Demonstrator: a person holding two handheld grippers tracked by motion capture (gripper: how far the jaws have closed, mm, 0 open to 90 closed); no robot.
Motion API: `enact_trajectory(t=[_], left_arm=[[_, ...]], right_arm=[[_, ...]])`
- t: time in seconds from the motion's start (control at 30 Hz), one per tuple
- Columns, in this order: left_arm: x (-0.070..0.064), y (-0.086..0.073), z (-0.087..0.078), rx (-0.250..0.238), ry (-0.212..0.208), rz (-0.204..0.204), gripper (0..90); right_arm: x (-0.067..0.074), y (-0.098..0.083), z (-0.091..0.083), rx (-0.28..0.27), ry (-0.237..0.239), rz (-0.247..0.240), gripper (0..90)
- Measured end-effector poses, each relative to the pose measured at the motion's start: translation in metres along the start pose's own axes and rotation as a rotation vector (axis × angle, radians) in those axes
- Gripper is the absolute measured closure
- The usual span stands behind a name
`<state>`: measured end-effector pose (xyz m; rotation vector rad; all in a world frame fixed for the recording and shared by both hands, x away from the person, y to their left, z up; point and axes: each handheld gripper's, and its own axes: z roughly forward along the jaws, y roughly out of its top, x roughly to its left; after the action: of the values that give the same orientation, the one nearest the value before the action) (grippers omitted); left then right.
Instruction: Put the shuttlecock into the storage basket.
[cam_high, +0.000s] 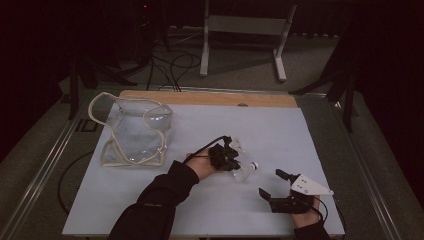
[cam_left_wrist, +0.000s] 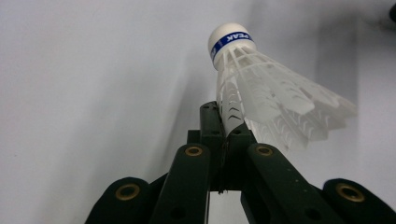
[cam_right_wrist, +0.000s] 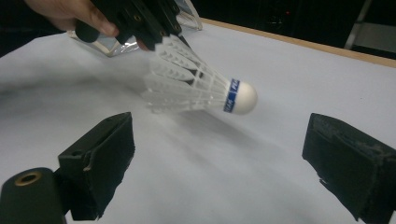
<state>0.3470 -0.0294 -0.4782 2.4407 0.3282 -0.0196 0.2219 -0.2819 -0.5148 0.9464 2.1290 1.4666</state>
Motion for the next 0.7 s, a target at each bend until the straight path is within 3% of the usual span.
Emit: enact_trajectory(t=[0.7], left_arm=[[-0.006,0.004,-0.033,0.006,-0.001,0.025,90.0]], right_arm=[[0.001,0.000,0.001,0.002,0.000,-0.001,9.1]])
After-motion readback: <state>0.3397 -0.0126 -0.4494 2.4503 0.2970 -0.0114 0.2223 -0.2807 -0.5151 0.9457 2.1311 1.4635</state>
